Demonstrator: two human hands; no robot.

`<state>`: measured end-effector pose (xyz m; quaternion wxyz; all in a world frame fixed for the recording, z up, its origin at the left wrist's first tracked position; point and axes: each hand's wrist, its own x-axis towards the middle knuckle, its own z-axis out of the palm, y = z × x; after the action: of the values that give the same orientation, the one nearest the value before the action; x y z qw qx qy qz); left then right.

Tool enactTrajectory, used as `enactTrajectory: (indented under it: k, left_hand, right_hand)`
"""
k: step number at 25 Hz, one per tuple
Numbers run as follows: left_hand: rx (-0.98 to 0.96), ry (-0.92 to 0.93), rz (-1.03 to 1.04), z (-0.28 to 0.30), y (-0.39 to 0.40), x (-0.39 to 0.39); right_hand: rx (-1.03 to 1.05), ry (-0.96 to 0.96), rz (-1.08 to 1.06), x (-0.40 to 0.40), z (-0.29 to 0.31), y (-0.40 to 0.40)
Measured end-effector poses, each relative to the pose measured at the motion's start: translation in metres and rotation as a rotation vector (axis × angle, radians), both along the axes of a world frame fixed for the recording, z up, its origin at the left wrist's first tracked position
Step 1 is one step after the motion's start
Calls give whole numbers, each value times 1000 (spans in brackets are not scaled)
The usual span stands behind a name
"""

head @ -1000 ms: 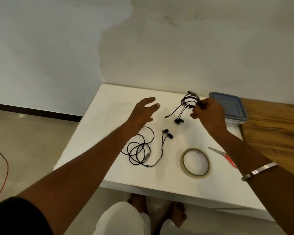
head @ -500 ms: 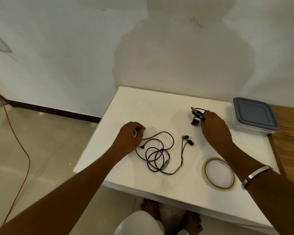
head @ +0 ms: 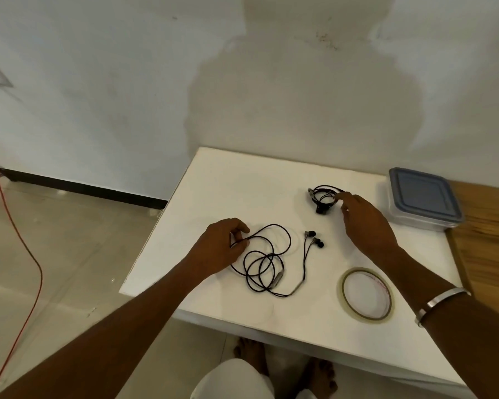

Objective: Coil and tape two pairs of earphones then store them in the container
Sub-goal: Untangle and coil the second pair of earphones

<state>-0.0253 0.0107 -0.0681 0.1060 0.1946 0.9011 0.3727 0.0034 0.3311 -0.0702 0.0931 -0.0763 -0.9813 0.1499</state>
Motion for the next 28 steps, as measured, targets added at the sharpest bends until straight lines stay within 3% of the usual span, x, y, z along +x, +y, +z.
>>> enactTrajectory:
  k: [8, 12, 16, 19, 21, 25, 28]
  left_hand:
    - [-75, 8, -11, 0, 3, 2]
    - [-83, 28, -34, -2, 2, 7]
    - [-67, 39, -23, -6, 4, 9]
    - [-80, 50, -2, -5, 5, 11]
    - [-78, 47, -1, -4, 6, 14]
    - [9, -5, -16, 0, 5, 23]
    - [83, -59, -27, 4, 3, 27]
  right_hand:
    - [24, -86, 40, -8, -2, -6]
    - [-20, -24, 113, -10, 5, -19]
    - [-457, 146, 55, -21, 34, -39]
    - [-893, 87, 18, -34, 51, -63]
    - [-1008, -7, -40, -44, 49, -75]
    - [-997, -175, -251, -54, 19, -79]
    - [-856, -131, -323, -56, 8, -79]
